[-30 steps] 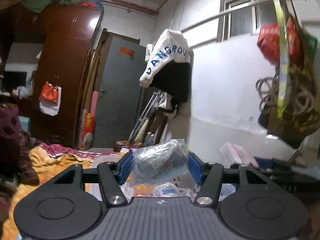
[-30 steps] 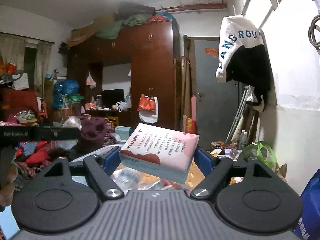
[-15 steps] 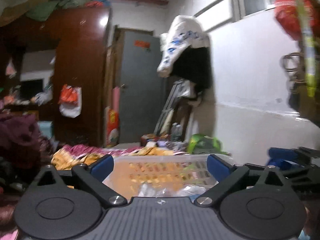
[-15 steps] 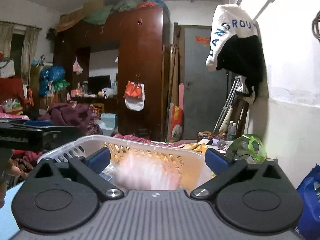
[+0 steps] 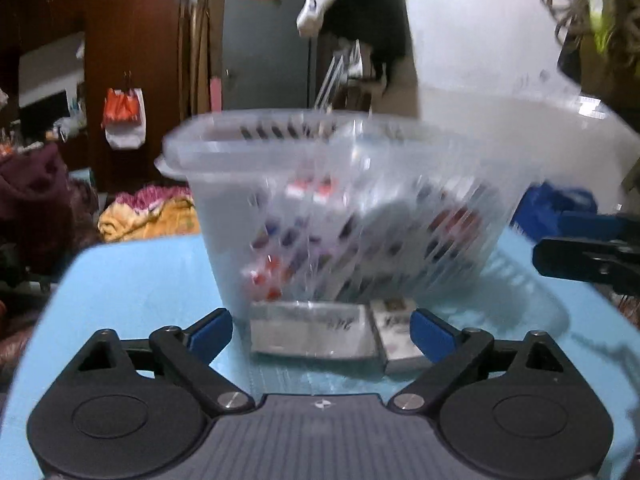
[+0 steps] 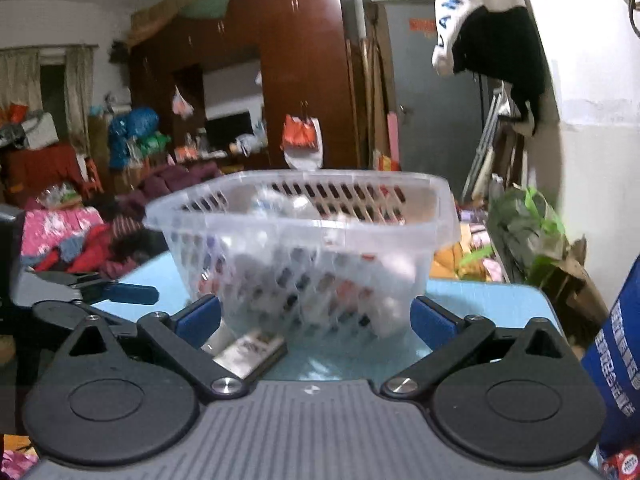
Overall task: Organize objects
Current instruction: 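Grasp grey labelled box with left gripper while right grasps KENT pack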
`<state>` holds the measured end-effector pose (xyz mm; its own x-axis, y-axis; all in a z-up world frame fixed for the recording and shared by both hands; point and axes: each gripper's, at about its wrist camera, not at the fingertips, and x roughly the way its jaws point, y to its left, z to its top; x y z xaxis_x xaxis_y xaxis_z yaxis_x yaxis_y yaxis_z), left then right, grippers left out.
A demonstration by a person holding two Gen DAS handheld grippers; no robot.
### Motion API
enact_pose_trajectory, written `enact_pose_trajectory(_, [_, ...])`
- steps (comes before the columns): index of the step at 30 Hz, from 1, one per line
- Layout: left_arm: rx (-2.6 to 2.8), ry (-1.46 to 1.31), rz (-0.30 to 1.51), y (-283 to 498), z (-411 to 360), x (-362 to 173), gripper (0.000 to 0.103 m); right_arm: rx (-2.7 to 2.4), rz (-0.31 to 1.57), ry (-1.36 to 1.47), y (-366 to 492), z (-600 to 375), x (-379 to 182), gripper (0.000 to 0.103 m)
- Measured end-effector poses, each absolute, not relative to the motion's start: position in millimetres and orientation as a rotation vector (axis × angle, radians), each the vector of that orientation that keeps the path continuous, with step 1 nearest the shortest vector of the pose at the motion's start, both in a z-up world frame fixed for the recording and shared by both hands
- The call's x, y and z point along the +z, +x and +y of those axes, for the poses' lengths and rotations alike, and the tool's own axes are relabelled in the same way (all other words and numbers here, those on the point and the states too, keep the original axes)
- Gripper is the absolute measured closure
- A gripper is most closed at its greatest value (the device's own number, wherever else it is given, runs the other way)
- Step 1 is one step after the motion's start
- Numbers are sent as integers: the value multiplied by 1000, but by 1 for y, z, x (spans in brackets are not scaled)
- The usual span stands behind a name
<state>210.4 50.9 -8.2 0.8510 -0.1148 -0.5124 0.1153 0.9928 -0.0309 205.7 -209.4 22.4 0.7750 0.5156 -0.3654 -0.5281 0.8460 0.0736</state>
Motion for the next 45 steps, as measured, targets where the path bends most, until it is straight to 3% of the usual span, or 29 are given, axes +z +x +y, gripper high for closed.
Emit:
enact_pose_trajectory(8, [-92,-33,607,227,69,-18,6,594,500,-55,215,-187,2,0])
enact_pose_trajectory(11, [-106,-54,593,226,75,-19,22,607,527,-83,218,-178,-8,0])
enact_pose_trajectory(24, [-122,-103,615,239,90,-23,18,649,630,-148,236,-153,-20,2])
enact_pose_trajectory(27, [-103,-112,614,240,93,-24,16,654,630,-185,234,-147,-21,12])
enact_pose_trajectory(32, [-86,-110,633,244,89,-26,15,654,618,-216,228,-147,-20,41])
enact_pose_trajectory(35, [-90,-105,634,244,85,-26,14,666,620,-193,226,-157,-19,52])
enact_pose_trajectory(38, [-98,-99,634,244,80,-26,16,671,618,-178,222,-169,-18,57])
enact_pose_trajectory(45, [-107,-129,603,238,82,-24,20,646,589,-178,219,-181,-15,57])
